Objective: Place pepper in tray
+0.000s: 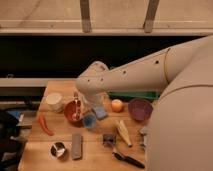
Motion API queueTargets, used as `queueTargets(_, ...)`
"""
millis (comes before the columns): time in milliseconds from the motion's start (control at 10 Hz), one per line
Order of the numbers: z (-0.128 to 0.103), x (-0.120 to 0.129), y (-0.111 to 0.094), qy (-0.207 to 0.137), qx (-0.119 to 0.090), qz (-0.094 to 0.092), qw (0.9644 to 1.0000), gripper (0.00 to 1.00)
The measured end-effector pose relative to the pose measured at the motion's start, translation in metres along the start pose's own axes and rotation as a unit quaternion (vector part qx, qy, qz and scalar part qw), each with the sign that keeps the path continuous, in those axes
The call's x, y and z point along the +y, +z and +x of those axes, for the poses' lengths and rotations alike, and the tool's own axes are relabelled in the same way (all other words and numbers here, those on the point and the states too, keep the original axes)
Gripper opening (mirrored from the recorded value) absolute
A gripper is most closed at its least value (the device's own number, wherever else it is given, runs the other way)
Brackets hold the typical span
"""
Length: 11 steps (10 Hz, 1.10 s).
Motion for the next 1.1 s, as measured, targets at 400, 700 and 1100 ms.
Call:
queueTargets(400, -0.015, 0.072, -0.011, -0.087, -0.032, -0.005, 0.9957, 0.66)
queueTargets(700, -0.027, 0.159, -0.008, -0.170, -0.043, -0.016, 0.9844, 0.66)
queueTargets(1100, -0.025, 0.251, 0.013, -0.275, -0.034, -0.031, 0.9603, 0.66)
